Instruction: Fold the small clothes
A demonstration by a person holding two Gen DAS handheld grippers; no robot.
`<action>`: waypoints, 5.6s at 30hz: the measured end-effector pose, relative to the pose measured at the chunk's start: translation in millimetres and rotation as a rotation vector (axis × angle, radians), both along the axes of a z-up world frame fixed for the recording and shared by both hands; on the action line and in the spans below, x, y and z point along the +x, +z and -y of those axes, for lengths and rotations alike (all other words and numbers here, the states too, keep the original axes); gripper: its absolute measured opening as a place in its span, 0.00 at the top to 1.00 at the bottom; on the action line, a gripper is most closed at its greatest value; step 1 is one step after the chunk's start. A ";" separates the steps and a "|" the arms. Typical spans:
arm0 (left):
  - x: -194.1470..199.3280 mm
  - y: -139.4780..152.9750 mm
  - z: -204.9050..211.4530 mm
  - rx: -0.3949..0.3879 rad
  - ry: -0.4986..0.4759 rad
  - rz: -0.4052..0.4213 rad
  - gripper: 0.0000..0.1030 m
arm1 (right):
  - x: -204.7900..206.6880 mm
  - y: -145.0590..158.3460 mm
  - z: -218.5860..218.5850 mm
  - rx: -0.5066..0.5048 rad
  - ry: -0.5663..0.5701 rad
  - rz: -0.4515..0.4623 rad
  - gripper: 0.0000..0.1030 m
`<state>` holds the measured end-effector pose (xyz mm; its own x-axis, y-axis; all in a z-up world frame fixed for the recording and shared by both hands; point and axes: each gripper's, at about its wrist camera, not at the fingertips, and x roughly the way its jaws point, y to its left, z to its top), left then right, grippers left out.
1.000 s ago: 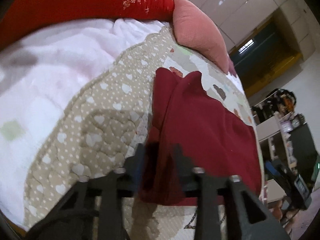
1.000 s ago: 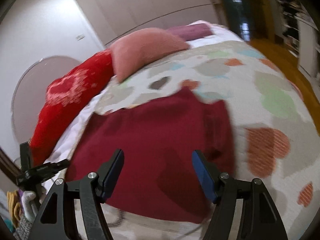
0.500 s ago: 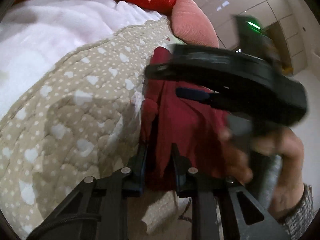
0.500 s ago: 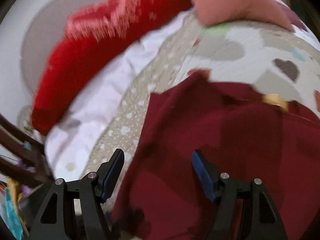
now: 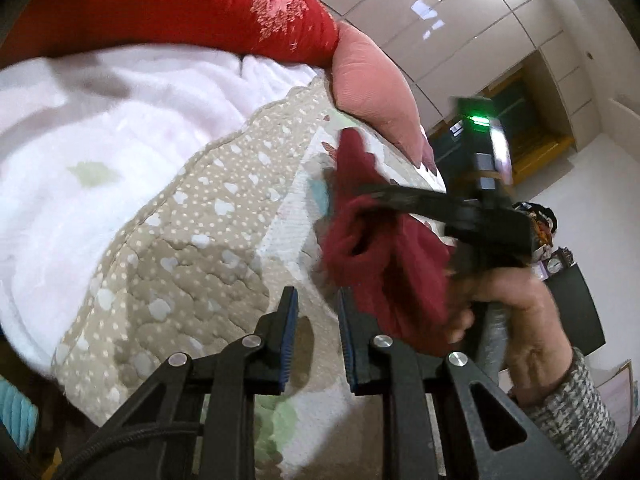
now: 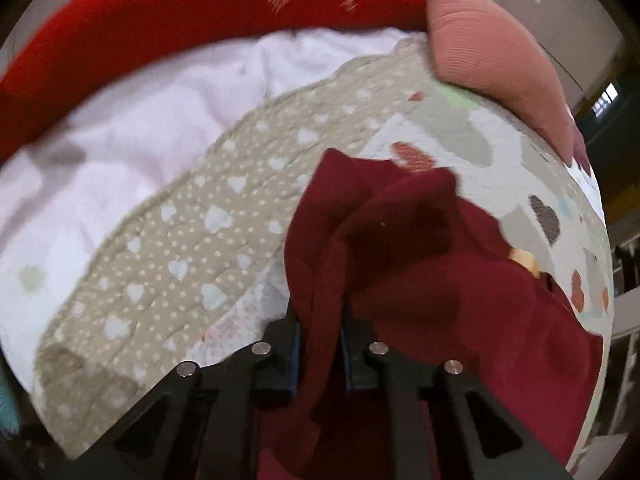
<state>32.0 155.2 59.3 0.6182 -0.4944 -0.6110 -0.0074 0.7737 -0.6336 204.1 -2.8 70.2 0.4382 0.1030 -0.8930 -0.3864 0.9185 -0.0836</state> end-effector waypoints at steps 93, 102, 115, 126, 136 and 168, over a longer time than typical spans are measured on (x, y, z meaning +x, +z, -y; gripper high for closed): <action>-93.5 37.9 160.5 0.593 -0.149 0.143 0.37 | -272.5 3.0 272.7 0.394 -0.440 0.308 0.34; -98.5 33.3 160.1 0.596 -0.157 0.151 0.37 | -273.4 2.2 252.7 0.334 -0.412 0.312 0.34; -99.2 32.6 161.0 0.616 -0.149 0.162 0.36 | -272.2 -2.3 244.5 0.301 -0.406 0.308 0.33; -97.1 29.8 162.4 0.624 -0.155 0.156 0.36 | -271.5 -6.1 245.0 0.304 -0.414 0.300 0.33; -91.9 23.2 163.9 0.638 -0.166 0.138 0.36 | -267.8 -14.2 248.8 0.307 -0.418 0.281 0.33; 141.3 -24.8 253.2 0.188 -0.558 -0.146 0.39 | -51.2 -51.8 413.3 0.821 -0.576 0.036 0.21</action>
<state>173.2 -98.0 34.5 0.1995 -0.5950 -0.7786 0.3551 0.7844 -0.5085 152.9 -416.1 18.5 0.6407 0.4450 -0.6257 0.1254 0.7434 0.6570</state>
